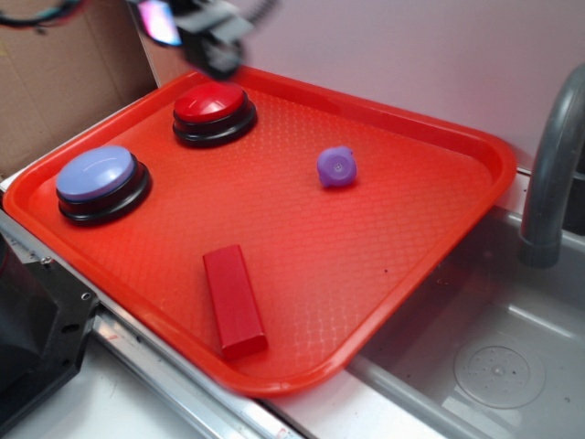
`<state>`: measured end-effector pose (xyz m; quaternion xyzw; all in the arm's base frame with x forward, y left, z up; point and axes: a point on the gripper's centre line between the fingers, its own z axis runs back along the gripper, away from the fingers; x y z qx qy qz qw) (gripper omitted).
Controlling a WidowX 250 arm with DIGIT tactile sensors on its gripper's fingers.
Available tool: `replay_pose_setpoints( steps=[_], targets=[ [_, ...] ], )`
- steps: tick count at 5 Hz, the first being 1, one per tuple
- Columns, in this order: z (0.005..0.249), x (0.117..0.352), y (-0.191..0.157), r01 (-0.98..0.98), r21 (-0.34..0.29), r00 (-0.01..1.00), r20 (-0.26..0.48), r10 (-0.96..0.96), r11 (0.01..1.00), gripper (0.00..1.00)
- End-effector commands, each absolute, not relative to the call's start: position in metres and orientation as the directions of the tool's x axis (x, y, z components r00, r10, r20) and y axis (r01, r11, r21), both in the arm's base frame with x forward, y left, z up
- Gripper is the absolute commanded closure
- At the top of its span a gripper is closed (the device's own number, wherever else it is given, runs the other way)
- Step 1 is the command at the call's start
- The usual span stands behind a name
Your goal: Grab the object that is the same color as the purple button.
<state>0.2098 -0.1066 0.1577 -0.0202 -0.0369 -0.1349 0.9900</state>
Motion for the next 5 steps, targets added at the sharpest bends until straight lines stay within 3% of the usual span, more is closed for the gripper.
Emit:
replay_pose_setpoints(
  steps=[1, 2, 3, 4, 5],
  targets=[
    [0.154, 0.290, -0.125, 0.284, 0.246, 0.928, 0.173, -0.330, 0.927, 0.00],
    [0.135, 0.285, -0.089, 0.273, 0.253, 0.932, 0.169, -0.320, 0.928, 0.00],
    [0.105, 0.265, -0.062, 0.226, 0.131, 0.949, 0.194, -0.248, 0.965, 0.00],
    [0.069, 0.250, -0.061, 0.208, 0.024, 0.956, 0.204, -0.209, 0.978, 0.00],
    [0.059, 0.255, -0.059, 0.227, 0.041, 0.952, 0.202, -0.231, 0.973, 0.00]
  ],
)
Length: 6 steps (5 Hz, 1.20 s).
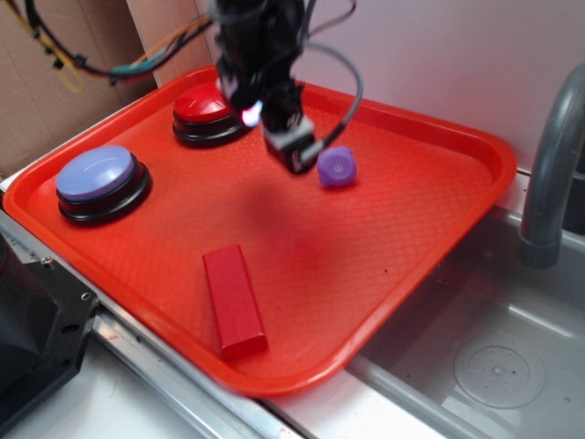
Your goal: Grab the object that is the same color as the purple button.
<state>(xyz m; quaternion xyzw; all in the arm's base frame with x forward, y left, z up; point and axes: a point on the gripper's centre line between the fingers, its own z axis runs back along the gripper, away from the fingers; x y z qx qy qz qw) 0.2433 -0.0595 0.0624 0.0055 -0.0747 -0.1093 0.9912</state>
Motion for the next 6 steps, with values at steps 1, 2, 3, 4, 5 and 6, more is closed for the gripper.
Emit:
replay_pose_setpoints(
  steps=[1, 2, 3, 4, 5, 6],
  targets=[
    [0.059, 0.255, -0.059, 0.227, 0.041, 0.952, 0.202, -0.231, 0.973, 0.00],
    [0.059, 0.255, -0.059, 0.227, 0.041, 0.952, 0.202, -0.231, 0.973, 0.00],
    [0.059, 0.255, -0.059, 0.227, 0.041, 0.952, 0.202, -0.231, 0.973, 0.00],
    [0.059, 0.255, -0.059, 0.227, 0.041, 0.952, 0.202, -0.231, 0.973, 0.00],
    [0.048, 0.276, -0.060, 0.246, 0.063, 0.944, 0.211, -0.254, 0.967, 0.00],
    [0.030, 0.290, -0.063, 0.259, 0.084, 0.943, 0.196, -0.270, 0.962, 0.00]
  ],
)
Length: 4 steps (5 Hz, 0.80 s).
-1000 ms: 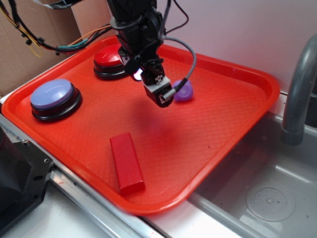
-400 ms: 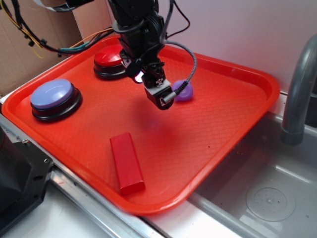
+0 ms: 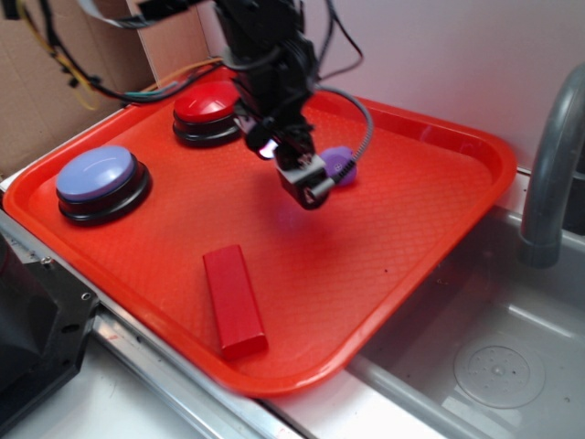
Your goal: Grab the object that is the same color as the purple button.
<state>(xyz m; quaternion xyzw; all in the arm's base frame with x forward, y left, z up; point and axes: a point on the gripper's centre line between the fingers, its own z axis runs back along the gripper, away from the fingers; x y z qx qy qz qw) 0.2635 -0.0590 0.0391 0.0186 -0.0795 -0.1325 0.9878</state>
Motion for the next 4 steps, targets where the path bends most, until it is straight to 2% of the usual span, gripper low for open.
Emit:
replay_pose_setpoints(
  steps=[1, 2, 3, 4],
  targets=[
    [0.018, 0.303, -0.057, 0.248, 0.070, 0.947, 0.195, -0.257, 0.966, 0.00],
    [0.010, 0.306, -0.057, 0.229, 0.055, 0.955, 0.181, -0.236, 0.972, 1.00],
    [0.013, 0.301, -0.066, 0.241, 0.029, 0.954, 0.178, -0.242, 0.970, 1.00],
    [0.036, 0.286, -0.074, 0.246, 0.018, 0.955, 0.164, -0.246, 0.969, 1.00]
  ],
)
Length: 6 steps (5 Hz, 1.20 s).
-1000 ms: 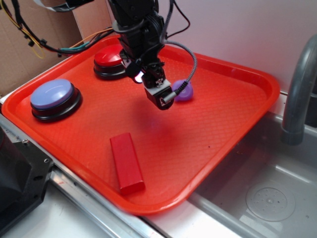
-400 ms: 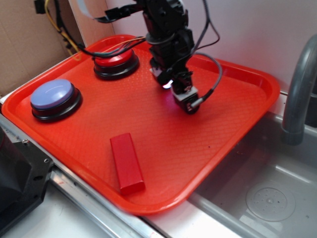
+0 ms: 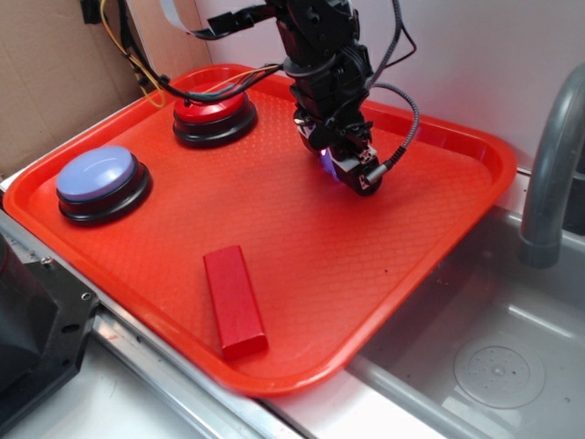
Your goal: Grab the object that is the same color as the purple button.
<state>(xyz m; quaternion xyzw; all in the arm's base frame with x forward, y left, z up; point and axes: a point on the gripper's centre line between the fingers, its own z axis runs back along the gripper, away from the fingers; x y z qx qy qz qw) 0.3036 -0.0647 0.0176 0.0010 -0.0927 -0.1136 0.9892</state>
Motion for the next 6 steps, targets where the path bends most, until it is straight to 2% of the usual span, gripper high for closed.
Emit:
replay_pose_setpoints(
  steps=[1, 2, 3, 4, 5, 6],
  targets=[
    [0.086, 0.249, -0.078, 0.205, 0.002, 0.962, 0.186, -0.202, 0.979, 1.00],
    [0.137, 0.206, -0.057, -0.017, -0.030, 0.990, 0.136, 0.021, 0.999, 1.00],
    [0.178, 0.188, -0.032, -0.200, -0.013, 0.968, 0.149, 0.200, 0.980, 1.00],
    [0.195, 0.193, -0.007, -0.273, 0.000, 0.949, 0.163, 0.270, 0.962, 1.00],
    [0.202, 0.207, 0.013, -0.310, 0.020, 0.942, 0.145, 0.304, 0.951, 1.00],
    [0.186, 0.220, 0.022, -0.290, -0.004, 0.952, 0.101, 0.288, 0.957, 1.00]
  ],
)
